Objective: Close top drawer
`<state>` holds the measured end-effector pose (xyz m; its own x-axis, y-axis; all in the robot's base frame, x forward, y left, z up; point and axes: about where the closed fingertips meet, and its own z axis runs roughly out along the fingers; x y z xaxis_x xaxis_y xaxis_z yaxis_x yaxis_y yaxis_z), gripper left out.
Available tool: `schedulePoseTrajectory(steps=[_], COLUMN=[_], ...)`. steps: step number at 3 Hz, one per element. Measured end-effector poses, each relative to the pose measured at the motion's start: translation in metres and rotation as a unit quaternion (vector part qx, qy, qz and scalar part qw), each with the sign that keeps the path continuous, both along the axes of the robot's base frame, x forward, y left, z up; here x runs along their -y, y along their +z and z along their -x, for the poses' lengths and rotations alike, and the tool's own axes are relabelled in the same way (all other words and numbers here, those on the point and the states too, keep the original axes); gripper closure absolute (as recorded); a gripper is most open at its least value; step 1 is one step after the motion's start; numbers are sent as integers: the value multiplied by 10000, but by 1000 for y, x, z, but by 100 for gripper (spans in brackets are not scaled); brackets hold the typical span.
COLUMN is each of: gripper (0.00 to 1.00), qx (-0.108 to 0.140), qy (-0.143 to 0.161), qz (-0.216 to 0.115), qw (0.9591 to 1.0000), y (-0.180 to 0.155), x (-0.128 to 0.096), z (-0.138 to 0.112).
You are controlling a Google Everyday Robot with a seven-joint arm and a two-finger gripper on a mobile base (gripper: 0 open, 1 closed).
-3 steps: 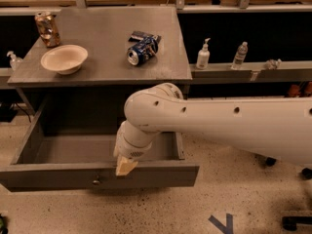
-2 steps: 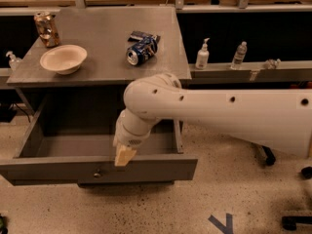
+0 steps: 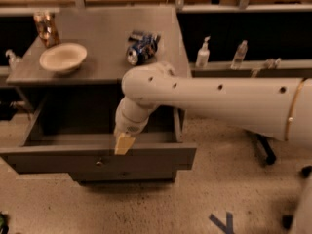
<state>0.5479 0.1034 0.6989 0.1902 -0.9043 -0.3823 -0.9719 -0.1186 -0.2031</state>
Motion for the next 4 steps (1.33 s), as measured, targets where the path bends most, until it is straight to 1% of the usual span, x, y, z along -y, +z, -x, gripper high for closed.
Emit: schedulePoseTrajectory(steps=[1,2,3,4], gripper=[62,62,46,47], qx=[-6,-43,-88,-91], qy=[-46,-339,-468,-533], qz=[-18,-133,-511,-1080], qw=[10000,9993,9976,9927], y=[0,3,19,42], x=[1,6,23,42], z=[-4,-28,-32,-16])
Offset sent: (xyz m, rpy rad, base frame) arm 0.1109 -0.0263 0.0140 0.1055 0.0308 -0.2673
